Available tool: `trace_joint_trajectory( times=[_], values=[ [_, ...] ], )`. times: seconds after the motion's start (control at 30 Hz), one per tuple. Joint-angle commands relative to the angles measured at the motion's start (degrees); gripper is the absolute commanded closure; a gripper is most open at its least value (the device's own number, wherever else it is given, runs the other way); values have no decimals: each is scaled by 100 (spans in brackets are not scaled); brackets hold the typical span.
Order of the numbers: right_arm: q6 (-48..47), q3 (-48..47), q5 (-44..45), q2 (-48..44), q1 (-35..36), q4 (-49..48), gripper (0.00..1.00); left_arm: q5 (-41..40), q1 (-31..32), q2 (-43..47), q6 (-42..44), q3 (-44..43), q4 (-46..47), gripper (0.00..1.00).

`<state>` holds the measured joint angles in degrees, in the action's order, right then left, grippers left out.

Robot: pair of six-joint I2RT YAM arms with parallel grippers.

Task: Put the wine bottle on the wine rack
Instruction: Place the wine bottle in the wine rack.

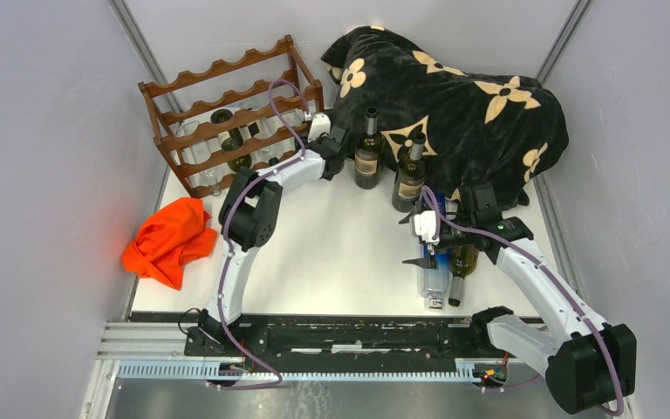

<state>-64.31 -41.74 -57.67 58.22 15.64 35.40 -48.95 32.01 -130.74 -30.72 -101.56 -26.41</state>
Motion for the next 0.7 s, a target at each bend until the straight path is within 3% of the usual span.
trace_joint_trajectory(
  times=[0.0, 0.17, 0.3, 0.53, 0.57, 0.67],
  values=[
    [-108, -98, -8, 31, -21, 64, 2, -352, -61, -20, 207, -323, 298, 32],
    [-137, -107, -7, 57, -20, 94, 2, -380, -61, -113, 307, -468, 350, 33],
    [-167, -115, 1, 67, -15, 118, 2, -548, -63, -166, 290, -505, 332, 41],
    [-227, -124, 1, 111, -21, 182, 2, -692, -67, -262, 460, -586, 354, 44],
    [-231, -125, 1, 126, -22, 191, 2, -687, -67, -267, 500, -585, 387, 51],
    [-258, -133, 10, 137, -21, 202, 2, -701, -68, -261, 593, -577, 437, 83]
  ],
)
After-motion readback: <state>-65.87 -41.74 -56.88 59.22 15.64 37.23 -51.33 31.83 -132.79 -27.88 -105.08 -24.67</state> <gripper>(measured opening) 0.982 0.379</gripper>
